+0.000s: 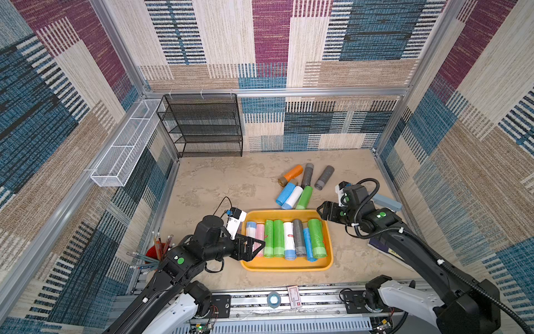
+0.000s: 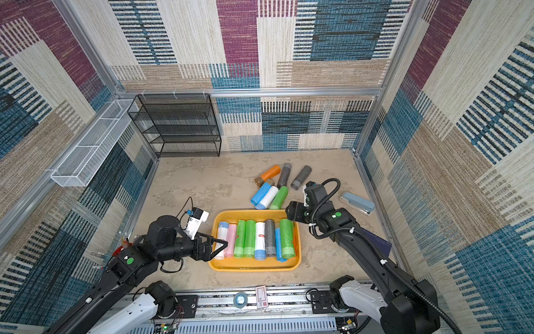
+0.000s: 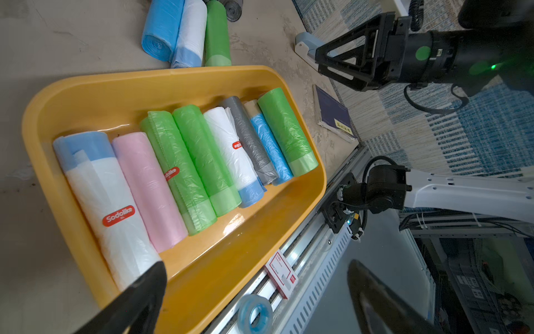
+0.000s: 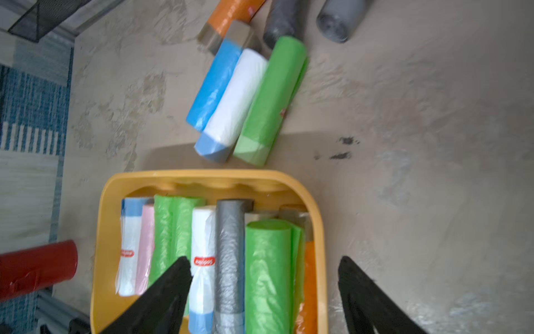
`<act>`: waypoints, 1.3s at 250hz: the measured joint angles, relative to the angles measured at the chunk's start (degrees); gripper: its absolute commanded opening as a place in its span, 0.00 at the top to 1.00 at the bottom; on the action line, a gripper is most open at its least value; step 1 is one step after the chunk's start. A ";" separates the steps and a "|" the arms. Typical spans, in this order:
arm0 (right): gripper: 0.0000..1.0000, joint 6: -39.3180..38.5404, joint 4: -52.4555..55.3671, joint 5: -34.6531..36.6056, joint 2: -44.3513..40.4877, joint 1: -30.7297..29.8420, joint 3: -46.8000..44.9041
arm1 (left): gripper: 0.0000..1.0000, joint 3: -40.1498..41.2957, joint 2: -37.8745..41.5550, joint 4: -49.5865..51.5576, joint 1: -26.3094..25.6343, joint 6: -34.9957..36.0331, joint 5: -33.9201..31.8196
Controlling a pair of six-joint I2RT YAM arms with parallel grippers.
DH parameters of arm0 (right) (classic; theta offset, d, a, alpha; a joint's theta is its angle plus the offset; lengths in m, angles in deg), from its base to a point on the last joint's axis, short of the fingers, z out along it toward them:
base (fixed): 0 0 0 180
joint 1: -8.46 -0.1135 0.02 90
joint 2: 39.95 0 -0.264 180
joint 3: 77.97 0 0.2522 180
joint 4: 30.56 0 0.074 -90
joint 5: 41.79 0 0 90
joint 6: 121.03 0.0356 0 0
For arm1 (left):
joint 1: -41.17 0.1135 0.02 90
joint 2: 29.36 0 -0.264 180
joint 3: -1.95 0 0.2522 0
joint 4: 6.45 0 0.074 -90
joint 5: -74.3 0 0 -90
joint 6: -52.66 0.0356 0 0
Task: Put the roll of trash bags into the storage box
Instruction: Place the roll of trash bags in the storage box, then pick up the roll of trash bags from the center of the board.
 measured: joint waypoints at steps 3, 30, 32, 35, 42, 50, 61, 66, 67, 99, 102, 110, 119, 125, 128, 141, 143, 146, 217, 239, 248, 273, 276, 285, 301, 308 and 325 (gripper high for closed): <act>0.18 -0.31 -0.22 -0.07 0.26 0.63 0.13 | 0.02 0.04 -0.02 -0.07 0.22 -0.02 0.00; 0.18 -3.17 -2.21 -0.90 4.11 4.94 2.47 | 0.02 0.57 -0.07 -1.14 2.84 -0.39 0.87; 0.18 -3.41 -2.51 -0.96 4.55 5.25 2.71 | 0.02 0.63 -0.07 -1.22 3.13 -0.39 0.96; 0.18 -3.63 -2.69 -1.03 4.94 5.57 2.99 | 0.02 0.74 -0.07 -1.33 3.50 -0.46 1.25; 0.18 -3.98 -3.39 -1.36 6.12 6.27 3.72 | 0.02 0.98 -0.07 -1.62 4.68 -0.59 1.84; 0.18 -4.59 -4.37 -1.49 7.48 6.95 4.44 | 0.02 1.18 -0.13 -1.88 5.90 -0.61 2.27; 0.18 -5.14 -5.64 -1.73 9.49 7.74 5.38 | 0.02 1.25 -0.17 -1.95 7.34 -0.79 2.82; 0.18 -5.31 -6.16 -1.95 10.45 7.98 5.84 | 0.02 1.25 -0.11 -2.03 7.91 -0.81 3.02; 0.19 -5.33 -6.23 -1.97 10.60 8.02 5.90 | 0.02 1.25 -0.11 -2.05 8.00 -0.79 3.04; 0.19 -5.75 -9.20 -3.69 16.92 8.57 9.01 | 0.02 1.27 0.28 -2.54 9.66 -0.81 3.04; 0.19 -5.75 -9.64 -3.96 17.57 8.57 9.25 | 0.02 1.27 0.24 -2.54 9.86 -0.81 3.04; 0.19 -5.75 -10.43 -4.70 18.97 8.55 9.70 | 0.02 1.27 0.00 -2.51 10.21 -0.81 2.99; 0.19 -5.73 -11.21 -5.79 20.63 8.55 10.23 | 0.02 1.27 -0.24 -2.51 10.64 -0.81 2.84; 0.19 -5.70 -11.98 -6.49 21.88 8.55 10.54 | 0.02 1.25 -0.42 -2.51 10.82 -0.81 2.75; 0.19 -5.70 -12.28 -6.84 22.38 8.55 10.64 | 0.02 1.25 -0.50 -2.51 10.91 -0.81 2.75; 0.20 -5.33 -13.90 -8.44 24.98 8.55 10.88 | 0.02 1.25 -0.92 -2.51 11.08 -0.81 2.27; 0.20 -5.22 -14.10 -8.74 25.29 8.55 10.88 | 0.02 1.25 -0.96 -2.51 11.08 -0.81 2.25; 0.20 -5.14 -14.34 -9.05 25.73 8.52 10.88 | 0.02 1.25 -1.07 -2.51 11.08 -0.81 2.25; 0.23 -1.42 -20.15 -13.31 35.60 4.17 11.67 | 0.02 1.22 -1.95 -2.38 11.21 -0.81 2.23; 0.27 -0.15 -21.22 -13.25 37.77 3.30 12.28 | 0.02 1.22 -1.88 -2.45 11.21 -0.81 2.25; 0.27 0.31 -21.49 -13.25 38.56 3.19 12.61 | 0.02 1.22 -1.92 -2.43 11.21 -0.81 2.25; 0.28 1.36 -22.21 -12.81 40.48 2.86 13.29 | 0.02 1.22 -1.90 -2.43 11.21 -0.81 2.27; 0.28 1.44 -22.25 -12.66 40.65 2.84 13.33 | 0.02 1.22 -1.90 -2.43 11.21 -0.81 2.29; 0.28 1.77 -22.34 -12.35 41.18 2.84 13.46 | 0.02 1.22 -1.92 -2.43 11.21 -0.81 2.34; 0.29 2.16 -22.45 -11.76 42.10 2.78 13.90 | 0.03 1.22 -1.90 -2.43 11.21 -0.81 2.45; 0.29 2.16 -22.49 -11.74 42.45 2.75 14.10 | 0.02 1.22 -1.90 -2.43 11.23 -0.81 2.54; 0.30 2.38 -22.56 -10.99 43.34 2.67 14.69 | 0.03 1.22 -1.88 -2.43 11.28 -0.81 2.67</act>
